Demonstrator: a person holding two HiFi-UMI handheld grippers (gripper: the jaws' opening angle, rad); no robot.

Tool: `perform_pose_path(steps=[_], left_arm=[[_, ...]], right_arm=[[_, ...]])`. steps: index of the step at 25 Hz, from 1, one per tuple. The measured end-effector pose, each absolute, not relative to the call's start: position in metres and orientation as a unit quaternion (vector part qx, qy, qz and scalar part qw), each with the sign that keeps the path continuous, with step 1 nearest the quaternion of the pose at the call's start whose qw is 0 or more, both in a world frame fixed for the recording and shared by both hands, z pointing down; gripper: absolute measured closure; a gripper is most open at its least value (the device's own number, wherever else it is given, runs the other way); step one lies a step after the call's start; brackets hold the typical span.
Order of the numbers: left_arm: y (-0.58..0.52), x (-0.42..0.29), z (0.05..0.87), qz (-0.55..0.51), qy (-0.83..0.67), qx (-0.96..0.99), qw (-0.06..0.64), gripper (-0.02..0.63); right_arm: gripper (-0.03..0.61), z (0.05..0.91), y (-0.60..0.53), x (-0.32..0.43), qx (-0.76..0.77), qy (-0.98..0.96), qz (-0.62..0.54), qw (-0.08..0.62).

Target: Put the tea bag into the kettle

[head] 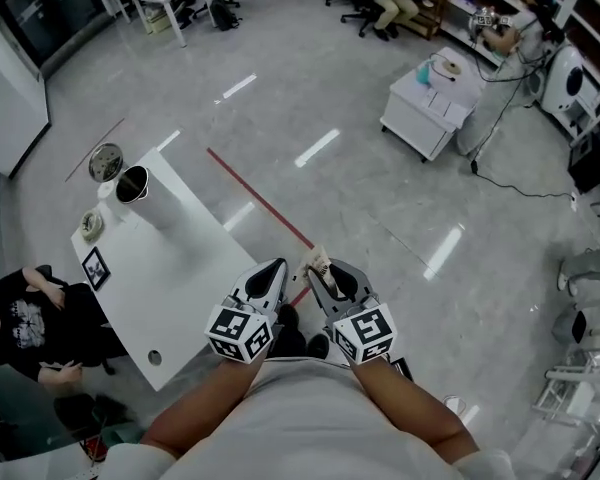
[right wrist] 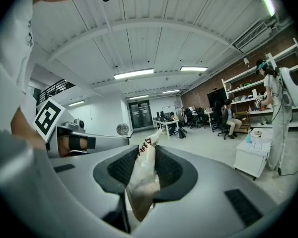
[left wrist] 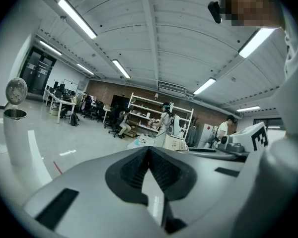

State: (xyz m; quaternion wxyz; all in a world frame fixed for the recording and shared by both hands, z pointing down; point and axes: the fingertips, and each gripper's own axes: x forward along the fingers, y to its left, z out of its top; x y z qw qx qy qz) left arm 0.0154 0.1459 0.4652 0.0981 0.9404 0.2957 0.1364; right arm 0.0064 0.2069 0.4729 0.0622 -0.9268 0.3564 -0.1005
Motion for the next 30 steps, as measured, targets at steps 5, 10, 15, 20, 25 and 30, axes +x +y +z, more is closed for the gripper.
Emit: perform_pose_path(steps=[5,10,15,20,25,30], left_arm=[[0.186,0.039,0.467,0.137,0.328,0.928,0.108,0.603],[0.218,0.078,0.472,0.137,0.361,0.916,0.11,0.603],[0.235,0.12,0.481,0.145,0.372,0.911,0.104,0.603],[0.218,0.163,0.485,0.161,0.371,0.909,0.1,0.603],[0.193,0.218,0.48,0.152,0.356,0.917,0.097,0.603],[0.151,0.256,0.467,0.136,0.315,0.933,0.105,0.603]], right_arm=[[0.471,0.471,0.252,0.019,-0.941,0.321,-0.099,0.051],[0.471,0.475,0.284,0.051,-0.953,0.285,-0.095,0.05],[0.471,0.482,0.299,0.095,-0.955,0.274,-0.096,0.057],[0.471,0.485,0.281,0.141,-0.952,0.281,-0.103,0.066],[0.471,0.484,0.252,0.196,-0.945,0.306,-0.1,0.06],[0.471,0.471,0.212,0.236,-0.93,0.351,-0.098,0.043]])
